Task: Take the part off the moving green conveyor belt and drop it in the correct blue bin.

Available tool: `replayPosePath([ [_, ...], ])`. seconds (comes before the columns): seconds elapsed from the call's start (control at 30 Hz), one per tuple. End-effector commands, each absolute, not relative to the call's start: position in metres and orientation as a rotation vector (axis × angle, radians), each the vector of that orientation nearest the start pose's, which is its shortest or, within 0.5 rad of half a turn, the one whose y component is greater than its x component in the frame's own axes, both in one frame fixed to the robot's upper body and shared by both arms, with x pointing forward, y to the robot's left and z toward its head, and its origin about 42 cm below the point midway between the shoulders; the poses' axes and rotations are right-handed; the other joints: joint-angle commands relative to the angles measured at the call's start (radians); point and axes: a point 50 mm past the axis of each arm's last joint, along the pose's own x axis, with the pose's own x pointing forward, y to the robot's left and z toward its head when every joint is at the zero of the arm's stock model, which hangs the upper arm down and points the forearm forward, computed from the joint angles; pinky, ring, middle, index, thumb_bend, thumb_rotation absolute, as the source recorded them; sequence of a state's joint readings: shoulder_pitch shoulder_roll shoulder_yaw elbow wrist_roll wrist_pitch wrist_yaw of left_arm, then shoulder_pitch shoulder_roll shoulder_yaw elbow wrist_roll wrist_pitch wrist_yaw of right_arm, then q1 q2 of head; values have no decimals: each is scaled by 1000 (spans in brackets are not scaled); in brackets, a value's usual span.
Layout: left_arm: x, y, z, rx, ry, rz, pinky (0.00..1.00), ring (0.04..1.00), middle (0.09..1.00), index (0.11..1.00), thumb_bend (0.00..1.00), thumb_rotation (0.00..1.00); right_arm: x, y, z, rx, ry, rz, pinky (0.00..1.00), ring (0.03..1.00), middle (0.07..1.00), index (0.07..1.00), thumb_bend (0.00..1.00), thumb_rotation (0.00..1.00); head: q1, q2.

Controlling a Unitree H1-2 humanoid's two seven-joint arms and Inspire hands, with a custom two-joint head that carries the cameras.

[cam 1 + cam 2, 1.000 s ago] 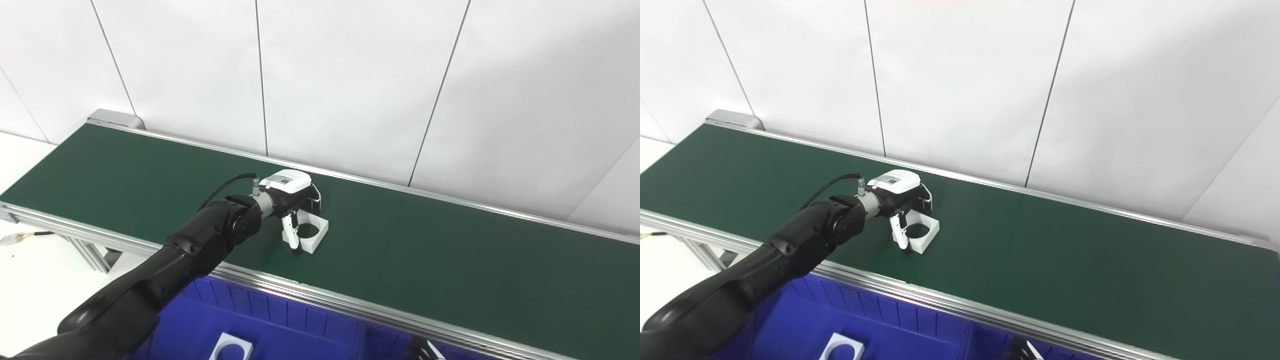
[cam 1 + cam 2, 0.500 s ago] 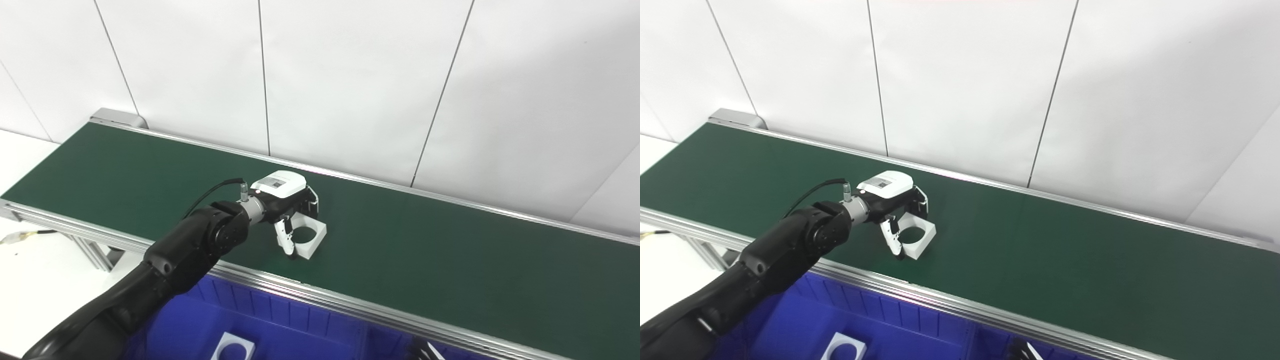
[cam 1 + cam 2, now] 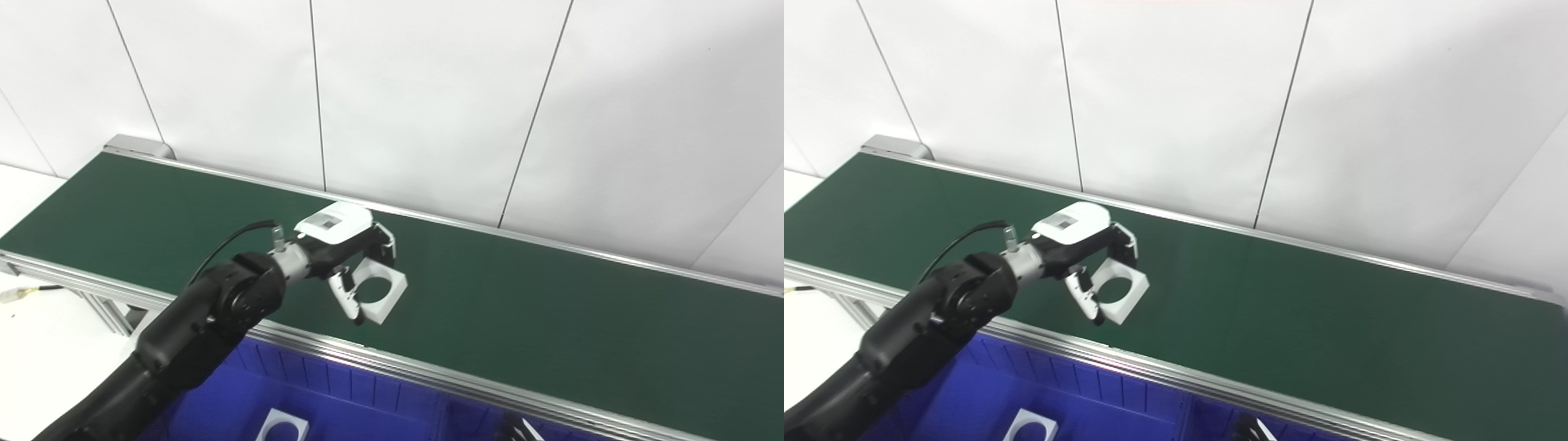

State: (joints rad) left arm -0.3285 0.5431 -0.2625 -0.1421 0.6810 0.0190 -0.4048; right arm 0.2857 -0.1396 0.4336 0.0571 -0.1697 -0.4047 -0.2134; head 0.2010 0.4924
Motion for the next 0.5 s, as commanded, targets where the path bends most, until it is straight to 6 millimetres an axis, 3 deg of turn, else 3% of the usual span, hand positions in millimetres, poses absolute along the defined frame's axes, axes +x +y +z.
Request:
replayPosePath([
  [0.0, 353, 276, 242, 1319, -285, -443, 716, 569, 470, 498, 525, 0, 158, -157, 52, -120, -180, 229, 676, 790, 819, 859, 639, 662, -2, 8],
  [0.17, 333, 280, 242, 1326, -285, -452, 693, 559, 465, 506, 524, 0, 159, -157, 54, -119, -185, 226, 676, 790, 817, 857, 642, 675, -4, 14],
  [0.33, 312, 278, 238, 1327, -288, -475, 635, 518, 454, 509, 524, 0, 160, -158, 55, -121, -192, 223, 675, 790, 819, 855, 638, 681, -9, 60],
  [0.37, 310, 278, 237, 1326, -288, -478, 661, 538, 469, 500, 524, 0, 161, -158, 56, -123, -193, 223, 676, 790, 820, 854, 630, 681, -9, 60],
  [0.4, 307, 278, 237, 1331, -290, -479, 668, 543, 473, 497, 525, 0, 161, -158, 57, -121, -198, 223, 676, 789, 820, 854, 628, 681, -10, 96],
  [0.43, 304, 277, 237, 1334, -292, -480, 668, 543, 473, 498, 525, 0, 161, -158, 58, -119, -201, 223, 683, 792, 823, 856, 616, 675, -10, 96],
  [0.47, 301, 277, 238, 1336, -295, -481, 668, 543, 473, 499, 525, 0, 162, -158, 60, -117, -207, 221, 686, 794, 825, 857, 609, 672, -13, 123],
])
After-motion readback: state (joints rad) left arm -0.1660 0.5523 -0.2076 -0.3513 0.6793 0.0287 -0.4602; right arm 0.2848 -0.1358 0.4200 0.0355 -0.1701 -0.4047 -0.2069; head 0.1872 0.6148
